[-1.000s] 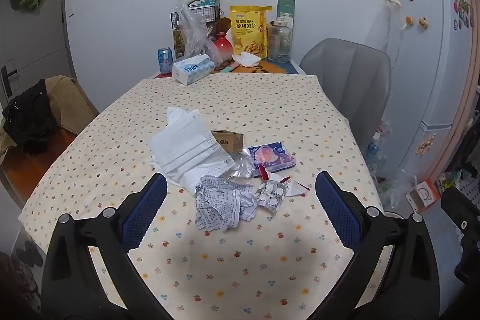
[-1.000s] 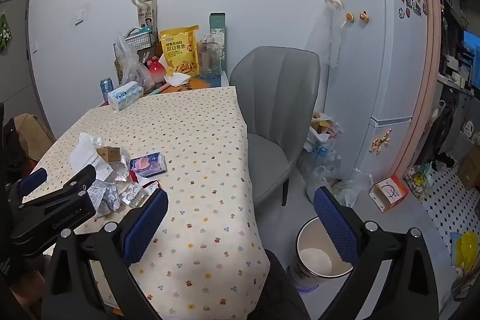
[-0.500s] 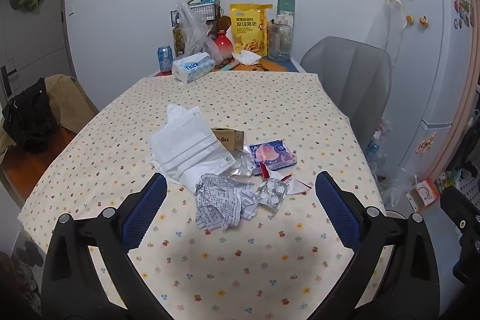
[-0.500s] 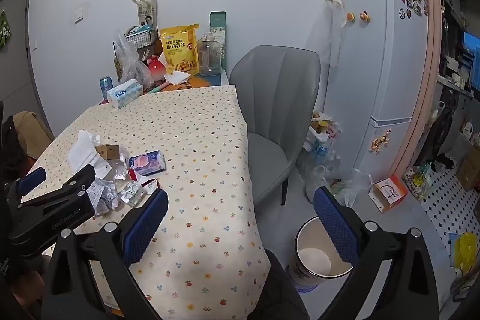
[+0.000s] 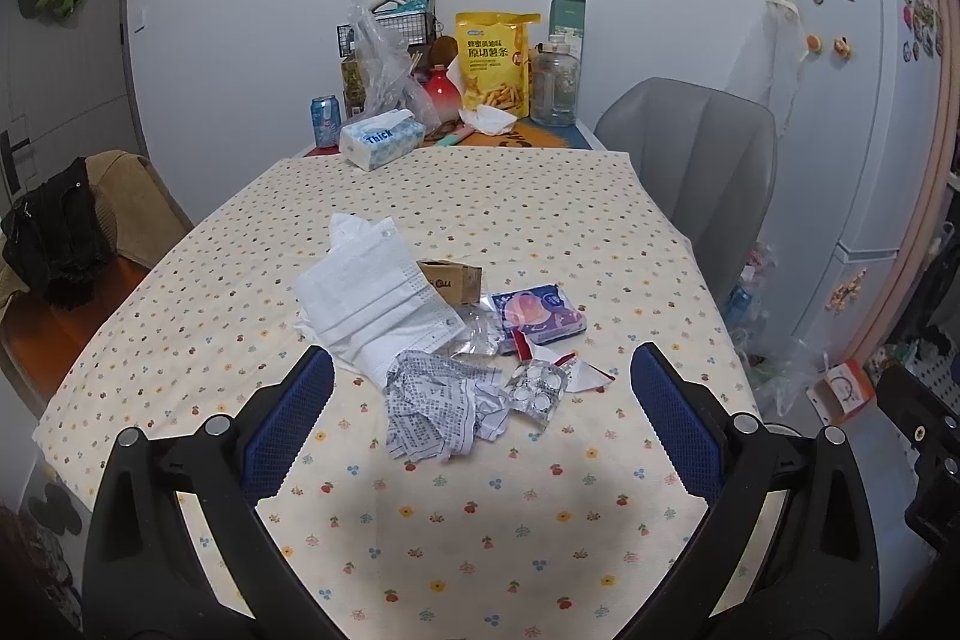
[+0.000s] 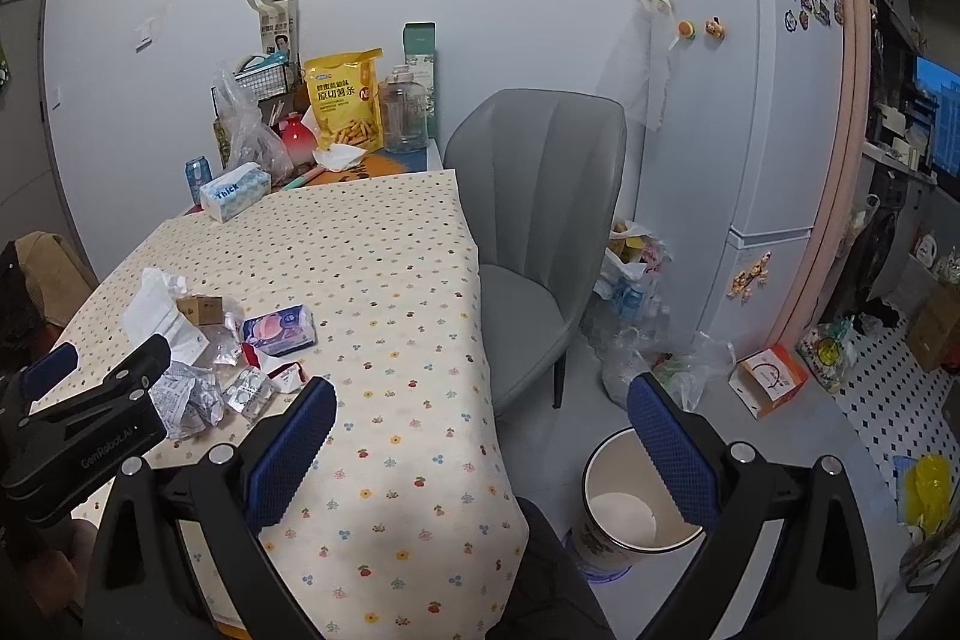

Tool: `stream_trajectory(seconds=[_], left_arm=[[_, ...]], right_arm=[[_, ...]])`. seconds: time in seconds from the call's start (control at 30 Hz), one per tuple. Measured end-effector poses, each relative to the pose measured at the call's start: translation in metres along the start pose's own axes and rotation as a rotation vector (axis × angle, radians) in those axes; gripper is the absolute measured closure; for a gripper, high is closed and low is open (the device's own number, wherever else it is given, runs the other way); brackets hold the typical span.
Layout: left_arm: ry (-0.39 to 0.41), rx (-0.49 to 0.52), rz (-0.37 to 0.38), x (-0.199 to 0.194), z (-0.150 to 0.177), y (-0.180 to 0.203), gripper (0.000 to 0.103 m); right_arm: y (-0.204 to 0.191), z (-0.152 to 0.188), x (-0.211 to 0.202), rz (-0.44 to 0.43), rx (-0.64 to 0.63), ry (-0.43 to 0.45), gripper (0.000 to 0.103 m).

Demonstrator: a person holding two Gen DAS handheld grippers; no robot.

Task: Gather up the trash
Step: 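Move both tools toward the crumpled grey printed paper on the tablecloth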

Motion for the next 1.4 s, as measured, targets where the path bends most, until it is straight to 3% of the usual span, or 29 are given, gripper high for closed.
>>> stream_trajectory(seconds=[1.4], left_arm=[[0.005, -0.012, 0.006, -0.002, 0.000, 0.001, 0.004]], right_arm=[[0.006, 0.002, -0.001, 0.016, 0.013, 0.009, 0.008]])
Point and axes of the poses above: each gripper's, at about its wrist camera, not at the fingertips, and x roughly the way its jaws point, y to its right, z to its underside, the point moved 7 cm from there along x, roughly the way its jaws point, and after that the axes turned 15 degrees about y, right-handed, at the moved point
